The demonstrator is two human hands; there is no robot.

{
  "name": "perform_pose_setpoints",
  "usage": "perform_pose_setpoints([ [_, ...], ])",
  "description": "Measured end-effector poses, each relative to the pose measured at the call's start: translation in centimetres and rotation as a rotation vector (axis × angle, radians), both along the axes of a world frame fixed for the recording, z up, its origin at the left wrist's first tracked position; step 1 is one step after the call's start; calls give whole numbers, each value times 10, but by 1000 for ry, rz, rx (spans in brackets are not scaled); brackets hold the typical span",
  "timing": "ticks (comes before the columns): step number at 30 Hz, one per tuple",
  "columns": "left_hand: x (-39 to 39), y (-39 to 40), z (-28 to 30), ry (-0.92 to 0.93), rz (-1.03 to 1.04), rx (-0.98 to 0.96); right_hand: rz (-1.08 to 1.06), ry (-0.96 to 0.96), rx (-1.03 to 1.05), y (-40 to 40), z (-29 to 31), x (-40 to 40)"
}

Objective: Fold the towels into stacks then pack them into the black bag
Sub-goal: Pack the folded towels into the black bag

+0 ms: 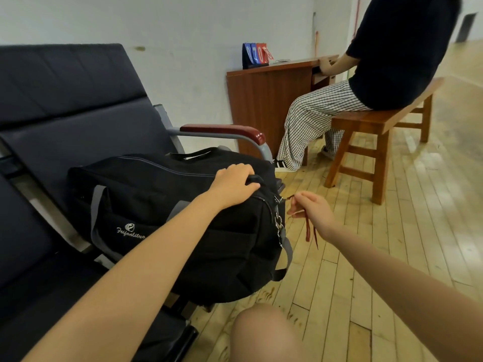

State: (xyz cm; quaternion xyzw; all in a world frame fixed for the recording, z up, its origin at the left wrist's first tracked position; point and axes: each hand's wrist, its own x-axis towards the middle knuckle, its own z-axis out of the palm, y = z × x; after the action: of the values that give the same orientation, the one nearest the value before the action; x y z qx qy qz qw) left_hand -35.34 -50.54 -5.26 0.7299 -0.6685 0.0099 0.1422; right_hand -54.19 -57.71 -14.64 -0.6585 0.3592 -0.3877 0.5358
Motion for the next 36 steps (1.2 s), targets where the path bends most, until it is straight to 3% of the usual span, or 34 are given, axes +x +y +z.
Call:
perform_pose_setpoints([
  [4, -3, -3, 0, 42, 55, -105, -4, 12, -136, 0, 31, 10],
  [8, -4, -1, -3, 163, -16, -150, -30, -7, -206, -9, 53, 11],
  [14, -11, -3, -2, 109, -128, -154, -85, -91, -103, -17, 64, 6],
  [19, -21, -9, -15, -54, -155, -114, -102, -116, 45, -17, 29, -9],
  [23, -39, -27, -14, -254, -281, -61, -24, -113, -95, -16, 33, -22],
  [27, -46, -42, -20, -455, -227, 103, -17, -97, -188, -20, 42, -30],
  [32, -42, -47, -27, -284, -247, 89, -50, -173, -2, -30, 28, -29],
  [36, -41, -46, -35, -104, -278, 67, -76, -109, 107, -34, -1, -32],
])
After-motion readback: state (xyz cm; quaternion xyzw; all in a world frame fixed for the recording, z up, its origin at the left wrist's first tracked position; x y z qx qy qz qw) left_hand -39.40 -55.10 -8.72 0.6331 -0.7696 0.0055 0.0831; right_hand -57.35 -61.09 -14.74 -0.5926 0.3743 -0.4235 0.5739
